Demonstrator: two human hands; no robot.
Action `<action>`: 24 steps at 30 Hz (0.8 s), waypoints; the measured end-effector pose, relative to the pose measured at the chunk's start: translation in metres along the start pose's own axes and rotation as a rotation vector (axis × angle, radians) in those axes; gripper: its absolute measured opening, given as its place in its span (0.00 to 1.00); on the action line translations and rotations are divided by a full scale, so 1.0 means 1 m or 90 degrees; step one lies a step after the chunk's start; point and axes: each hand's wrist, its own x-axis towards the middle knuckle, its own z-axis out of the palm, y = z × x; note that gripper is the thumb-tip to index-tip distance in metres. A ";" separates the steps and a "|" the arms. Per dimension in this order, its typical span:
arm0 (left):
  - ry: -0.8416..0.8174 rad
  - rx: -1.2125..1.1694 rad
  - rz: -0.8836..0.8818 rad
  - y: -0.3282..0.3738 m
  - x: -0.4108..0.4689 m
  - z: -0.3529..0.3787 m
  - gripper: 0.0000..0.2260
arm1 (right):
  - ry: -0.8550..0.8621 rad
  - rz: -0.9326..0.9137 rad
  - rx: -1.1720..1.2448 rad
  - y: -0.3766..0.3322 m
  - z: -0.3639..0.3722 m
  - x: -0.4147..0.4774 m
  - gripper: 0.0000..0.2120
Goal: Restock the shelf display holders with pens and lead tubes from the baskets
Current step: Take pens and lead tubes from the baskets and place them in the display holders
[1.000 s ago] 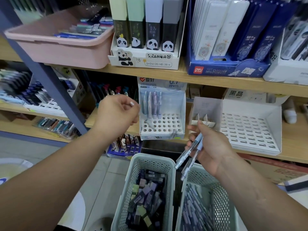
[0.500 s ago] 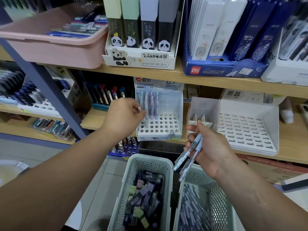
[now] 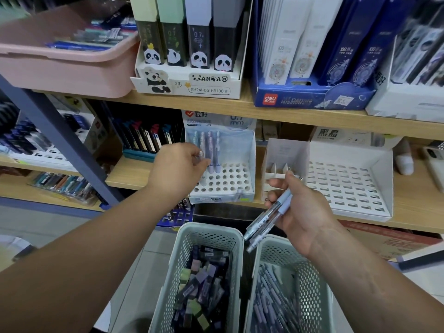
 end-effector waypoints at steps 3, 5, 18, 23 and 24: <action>-0.022 0.133 0.035 -0.002 -0.002 -0.002 0.17 | 0.016 -0.011 0.023 -0.001 0.002 0.000 0.22; -0.031 0.183 0.018 -0.001 -0.003 -0.005 0.17 | 0.014 -0.009 0.040 -0.001 0.004 -0.002 0.21; -0.410 -0.425 -0.184 0.058 -0.066 -0.008 0.07 | -0.050 -0.066 0.072 0.001 0.017 -0.014 0.20; -0.369 -0.472 -0.239 0.051 -0.066 -0.012 0.04 | -0.030 -0.049 0.021 0.003 0.016 -0.015 0.19; -0.356 -0.491 -0.262 0.049 -0.065 -0.014 0.03 | -0.020 -0.036 0.017 0.004 0.016 -0.015 0.19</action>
